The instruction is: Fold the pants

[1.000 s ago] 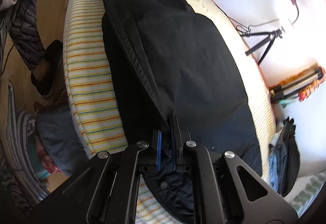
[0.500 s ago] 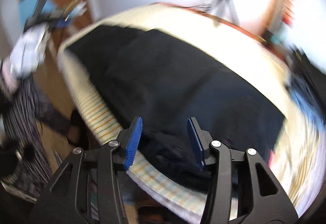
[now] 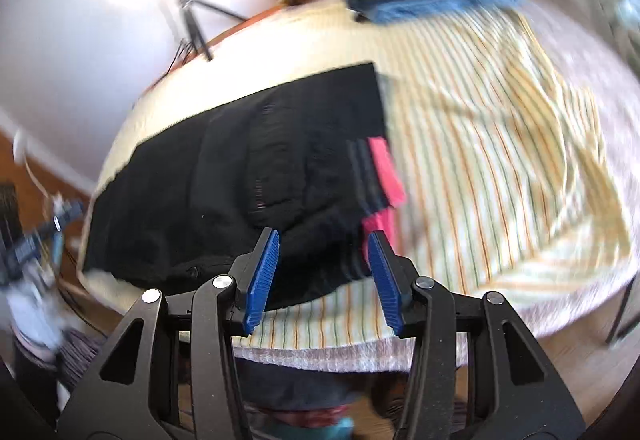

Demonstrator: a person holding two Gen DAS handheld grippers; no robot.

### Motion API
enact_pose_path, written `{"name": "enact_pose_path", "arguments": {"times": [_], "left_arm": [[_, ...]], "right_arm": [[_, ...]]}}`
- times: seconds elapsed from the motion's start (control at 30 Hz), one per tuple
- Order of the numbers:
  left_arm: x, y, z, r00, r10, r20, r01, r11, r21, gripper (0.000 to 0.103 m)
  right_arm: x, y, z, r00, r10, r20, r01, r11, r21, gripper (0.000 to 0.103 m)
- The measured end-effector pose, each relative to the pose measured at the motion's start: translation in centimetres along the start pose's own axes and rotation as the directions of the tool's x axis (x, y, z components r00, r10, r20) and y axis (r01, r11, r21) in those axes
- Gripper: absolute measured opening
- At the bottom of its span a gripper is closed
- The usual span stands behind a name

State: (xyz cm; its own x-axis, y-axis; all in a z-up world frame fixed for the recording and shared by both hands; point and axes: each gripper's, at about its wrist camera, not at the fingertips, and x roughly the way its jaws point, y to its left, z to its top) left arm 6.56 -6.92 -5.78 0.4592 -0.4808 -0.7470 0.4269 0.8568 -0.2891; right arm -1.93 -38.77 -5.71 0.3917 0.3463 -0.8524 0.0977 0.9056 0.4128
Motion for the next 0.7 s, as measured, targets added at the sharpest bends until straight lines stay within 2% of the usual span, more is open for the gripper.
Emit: {"name": "enact_pose_path", "arguments": {"times": [0.13,0.2,0.3,0.47,0.53,0.57,0.63,0.7], "left_arm": [[2.7,-4.8,0.3,0.992,-0.081,-0.092,0.094,0.986,0.139,0.046],[3.5,-7.5,0.1,0.986,-0.103,-0.133,0.131,0.966,0.221,0.051],[4.8,-10.4,-0.8,0.977,-0.113,-0.178,0.167,0.932,0.321,0.051],[7.2,-14.4,-1.6,0.981,-0.051,-0.188,0.137,0.869,0.475,0.051],[8.5,-15.6,-1.9,0.986,0.004,-0.166,0.089,0.831,0.55,0.051],[8.9,-16.1,-2.0,0.987,0.021,-0.157,0.073,0.82,0.567,0.05],[9.9,-16.6,-1.9,0.989,0.048,-0.137,0.044,0.799,0.6,0.039],[10.6,-16.9,-1.9,0.993,0.056,-0.109,0.024,0.782,0.623,0.02]], "right_arm": [[-0.6,-2.0,-0.4,1.0,0.002,0.022,-0.004,0.997,0.081,0.048],[-1.0,-2.6,-0.3,0.999,0.0,0.036,-0.003,0.996,0.09,0.048],[-1.1,-3.2,0.0,0.999,0.002,0.043,-0.007,0.994,0.109,0.048],[-0.9,-4.4,0.0,0.999,0.012,0.038,-0.017,0.99,0.137,0.048],[-0.8,-5.2,-0.2,0.999,0.036,0.039,-0.042,0.986,0.162,0.048],[-0.9,-5.5,-0.4,0.998,0.042,0.042,-0.049,0.984,0.172,0.048],[-0.8,-5.8,-0.4,0.998,0.051,0.046,-0.058,0.982,0.182,0.048],[-0.8,-5.8,-0.4,0.997,0.065,0.051,-0.073,0.981,0.177,0.048]]}}
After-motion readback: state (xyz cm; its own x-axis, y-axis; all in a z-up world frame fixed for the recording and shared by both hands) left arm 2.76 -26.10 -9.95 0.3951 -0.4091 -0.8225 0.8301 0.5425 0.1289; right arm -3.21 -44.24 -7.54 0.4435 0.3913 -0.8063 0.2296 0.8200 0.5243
